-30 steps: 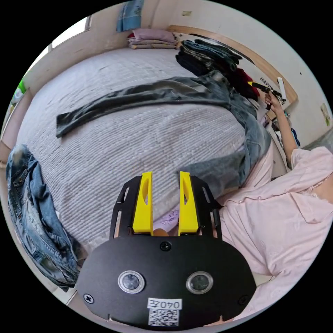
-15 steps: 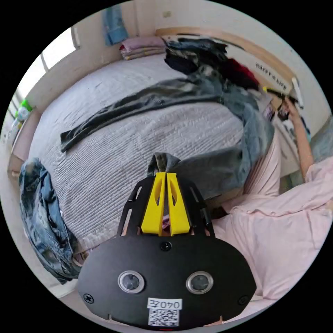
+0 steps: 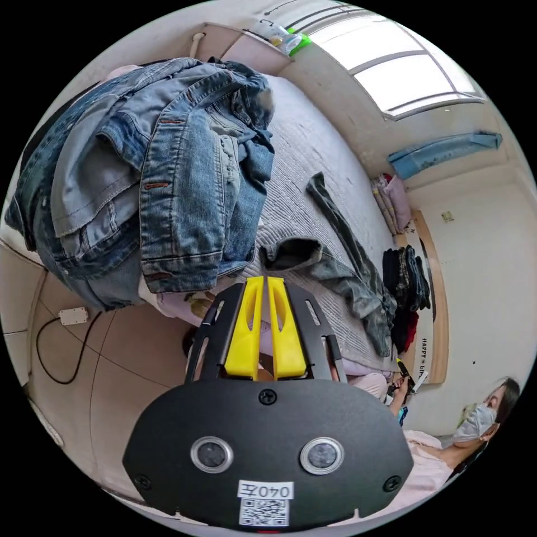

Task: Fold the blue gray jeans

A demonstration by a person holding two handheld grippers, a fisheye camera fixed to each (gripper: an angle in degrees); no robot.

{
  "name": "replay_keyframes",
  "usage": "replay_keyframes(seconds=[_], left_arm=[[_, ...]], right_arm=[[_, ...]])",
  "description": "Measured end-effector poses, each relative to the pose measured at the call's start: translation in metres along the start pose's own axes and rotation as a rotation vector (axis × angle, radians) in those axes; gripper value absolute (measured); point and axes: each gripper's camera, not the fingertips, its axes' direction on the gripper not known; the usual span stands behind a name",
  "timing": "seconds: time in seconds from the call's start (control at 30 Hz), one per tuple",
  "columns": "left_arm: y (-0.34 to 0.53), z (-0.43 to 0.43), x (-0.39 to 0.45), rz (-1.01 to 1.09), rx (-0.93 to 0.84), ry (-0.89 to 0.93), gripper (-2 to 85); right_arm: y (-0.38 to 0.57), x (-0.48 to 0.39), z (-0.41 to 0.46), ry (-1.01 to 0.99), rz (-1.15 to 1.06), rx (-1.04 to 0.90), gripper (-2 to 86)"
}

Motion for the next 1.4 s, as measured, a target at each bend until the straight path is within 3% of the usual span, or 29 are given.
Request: replay_keyframes(seconds=[0.13, 0.37, 0.5, 0.63, 0.8, 0.9, 1.03, 1.13, 1.23, 1.3, 1.4], left_arm=[[0.032, 0.013, 0.010, 0.106, 0.001, -0.054, 2.4], [0.054, 0.055, 0.078, 0.405, 0.039, -0.263, 8.1], [0.062, 0.101, 0.119, 0.558, -0.028, -0.365, 9.6], [0.064, 0.128, 0.129, 0.537, -0.022, -0.485, 9.6], [0.076, 0.150, 0.149, 0.563, 0.106, -0.794, 8.4], [0.074, 0.151, 0.161, 0.549, 0.162, -0.872, 7.0], [0.070, 0.158, 0.179, 0.599, 0.089, -0.792, 0.9], [0.061, 0.139, 0.205, 0.609, -0.008, -0.648, -0.5], [0.046, 0.061, 0.240, 0.642, -0.021, -0.487, -0.8], [0.021, -0.021, 0.257, 0.654, -0.048, -0.242, -0.8], [-0.030, -0.076, 0.260, 0.638, -0.089, -0.082, -0.9]], right_arm=[[-0.006, 0.043, 0.029, -0.019, 0.112, -0.057, 13.2], [-0.009, 0.123, 0.067, -0.280, 0.379, -0.080, 15.4], [-0.005, 0.144, 0.085, -0.407, 0.459, -0.085, 15.6], [-0.003, 0.154, 0.095, -0.440, 0.491, -0.072, 15.7], [-0.006, 0.164, 0.101, -0.431, 0.506, -0.084, 14.6], [-0.005, 0.171, 0.109, -0.430, 0.537, -0.116, 13.8], [-0.002, 0.178, 0.115, -0.499, 0.596, -0.081, 12.0], [-0.013, 0.182, 0.128, -0.527, 0.596, -0.121, 4.4], [-0.025, 0.190, 0.091, -0.588, 0.539, -0.006, 1.3], [-0.034, 0.189, 0.055, -0.558, 0.465, 0.075, 0.7], [-0.047, 0.187, 0.016, -0.367, 0.379, 0.132, 0.4]])
